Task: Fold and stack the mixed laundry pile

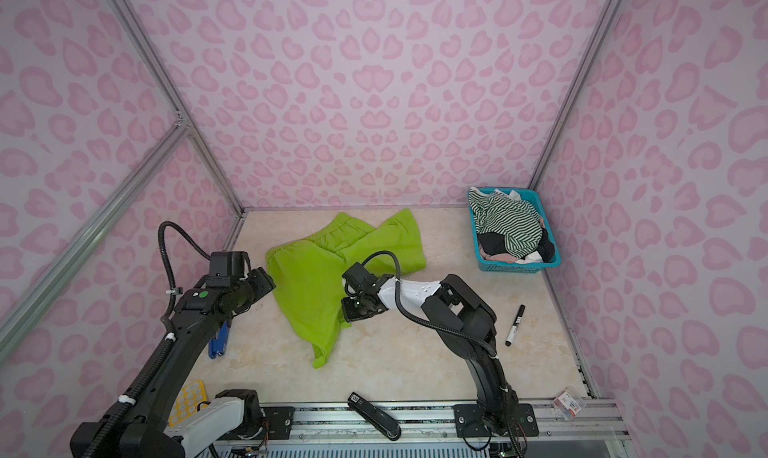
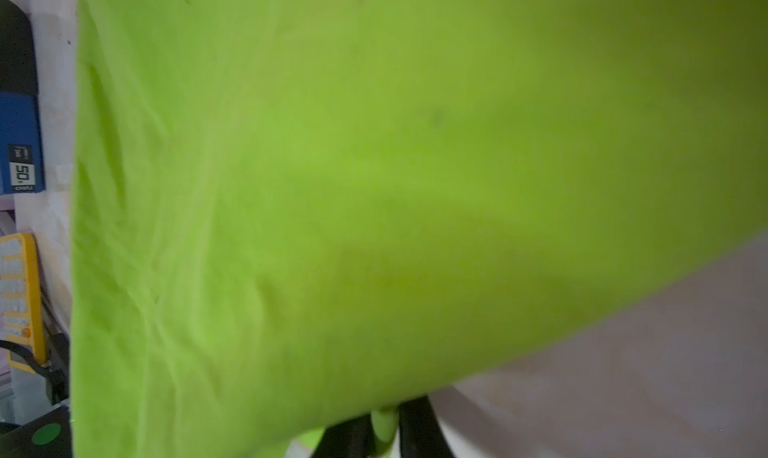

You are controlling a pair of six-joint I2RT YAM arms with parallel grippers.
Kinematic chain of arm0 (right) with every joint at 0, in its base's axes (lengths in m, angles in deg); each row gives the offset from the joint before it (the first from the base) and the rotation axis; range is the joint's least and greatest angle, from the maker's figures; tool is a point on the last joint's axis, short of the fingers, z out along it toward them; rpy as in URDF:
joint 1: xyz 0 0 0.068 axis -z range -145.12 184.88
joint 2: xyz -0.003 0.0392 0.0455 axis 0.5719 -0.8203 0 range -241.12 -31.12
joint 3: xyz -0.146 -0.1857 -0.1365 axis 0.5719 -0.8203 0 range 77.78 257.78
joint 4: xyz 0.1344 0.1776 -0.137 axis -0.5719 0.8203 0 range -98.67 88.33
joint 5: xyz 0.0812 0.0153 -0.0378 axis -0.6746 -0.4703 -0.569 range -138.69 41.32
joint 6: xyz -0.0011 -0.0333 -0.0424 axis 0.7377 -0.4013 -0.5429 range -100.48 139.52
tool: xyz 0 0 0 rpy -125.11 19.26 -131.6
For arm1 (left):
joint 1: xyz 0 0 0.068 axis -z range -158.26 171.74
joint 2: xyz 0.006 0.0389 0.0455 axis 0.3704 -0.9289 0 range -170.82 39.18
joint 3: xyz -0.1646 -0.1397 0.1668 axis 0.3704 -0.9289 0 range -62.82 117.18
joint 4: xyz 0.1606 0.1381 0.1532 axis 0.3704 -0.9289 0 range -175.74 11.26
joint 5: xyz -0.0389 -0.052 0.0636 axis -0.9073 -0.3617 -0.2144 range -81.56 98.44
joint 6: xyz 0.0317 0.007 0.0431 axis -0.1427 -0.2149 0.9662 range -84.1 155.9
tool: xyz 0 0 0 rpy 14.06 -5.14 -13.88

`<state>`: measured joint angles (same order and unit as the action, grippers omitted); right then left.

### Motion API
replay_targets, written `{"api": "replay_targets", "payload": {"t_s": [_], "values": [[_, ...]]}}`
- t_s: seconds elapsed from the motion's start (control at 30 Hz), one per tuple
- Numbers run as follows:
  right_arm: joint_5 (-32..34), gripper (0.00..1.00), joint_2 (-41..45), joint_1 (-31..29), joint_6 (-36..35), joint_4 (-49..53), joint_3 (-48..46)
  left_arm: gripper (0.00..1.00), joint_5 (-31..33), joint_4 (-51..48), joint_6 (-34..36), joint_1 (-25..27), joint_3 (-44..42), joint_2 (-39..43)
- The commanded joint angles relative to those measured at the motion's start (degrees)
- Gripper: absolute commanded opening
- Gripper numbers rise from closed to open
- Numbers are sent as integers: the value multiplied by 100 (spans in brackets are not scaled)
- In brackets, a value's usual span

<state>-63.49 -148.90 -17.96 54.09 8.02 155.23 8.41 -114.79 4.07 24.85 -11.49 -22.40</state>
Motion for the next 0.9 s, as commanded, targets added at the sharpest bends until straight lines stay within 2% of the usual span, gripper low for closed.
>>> {"api": "replay_targets", "payload": {"t_s": [0.0,0.03,0.23,0.37,0.43,0.57,0.6,0.77,0.87], "values": [[712,2,264,19,-384,1097,16,67,-31,121,98,-52,-28,-21],[957,0,417,34,-534,1401,-8,67,-32,133,107,-58,-35,-42],[2925,0,1437,246,-1634,4013,371,67,-269,362,101,-71,-26,-284],[4247,0,1713,541,-1929,5414,787,67,-481,612,30,-72,-46,-496],[4644,0,1762,748,-1975,5655,796,67,-556,733,-4,-71,-86,-588],[4844,0,1725,1320,-1881,5408,409,67,-644,958,-68,-77,-169,-785],[4930,3,1706,1424,-1799,5282,278,67,-665,1005,-72,-72,-184,-838],[4833,38,1725,1444,-1606,5085,93,68,-757,1209,72,-70,-145,-1158],[4328,48,1984,1298,-1602,4828,-107,69,-840,1437,213,-69,-112,-1486]]}}
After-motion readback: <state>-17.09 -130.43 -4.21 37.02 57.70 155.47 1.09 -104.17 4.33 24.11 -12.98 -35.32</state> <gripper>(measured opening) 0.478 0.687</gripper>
